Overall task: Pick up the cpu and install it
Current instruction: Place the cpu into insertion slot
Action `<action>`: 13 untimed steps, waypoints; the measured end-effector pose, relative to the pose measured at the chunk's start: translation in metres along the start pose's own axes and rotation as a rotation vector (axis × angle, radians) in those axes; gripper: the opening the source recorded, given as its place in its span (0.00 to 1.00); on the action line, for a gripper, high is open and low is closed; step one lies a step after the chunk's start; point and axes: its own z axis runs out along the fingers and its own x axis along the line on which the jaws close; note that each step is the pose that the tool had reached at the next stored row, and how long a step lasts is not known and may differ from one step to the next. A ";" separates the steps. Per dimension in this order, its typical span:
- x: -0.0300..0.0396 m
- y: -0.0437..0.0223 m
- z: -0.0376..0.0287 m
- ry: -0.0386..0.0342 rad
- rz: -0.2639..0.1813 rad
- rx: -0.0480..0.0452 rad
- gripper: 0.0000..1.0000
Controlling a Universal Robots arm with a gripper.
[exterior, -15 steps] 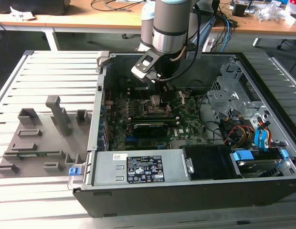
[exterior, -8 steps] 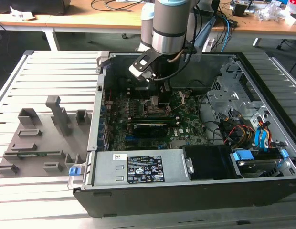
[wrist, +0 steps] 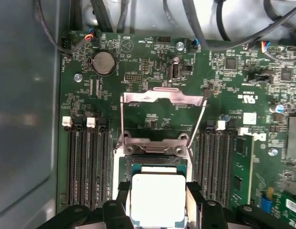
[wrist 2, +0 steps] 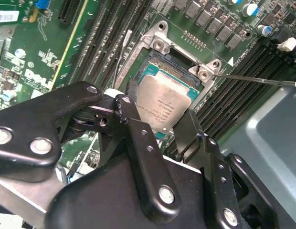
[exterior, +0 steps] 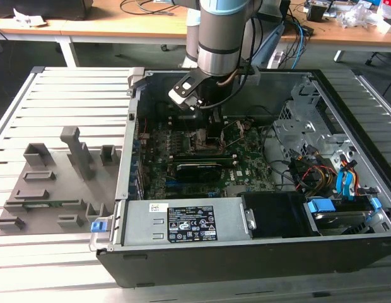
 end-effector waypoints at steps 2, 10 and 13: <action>0.0005 -0.0011 0.0060 0.0000 0.000 0.0001 0.55; 0.0012 -0.0016 0.0184 0.0002 0.000 0.0000 0.55; 0.0014 -0.0023 0.0215 -0.0001 0.000 0.0000 0.55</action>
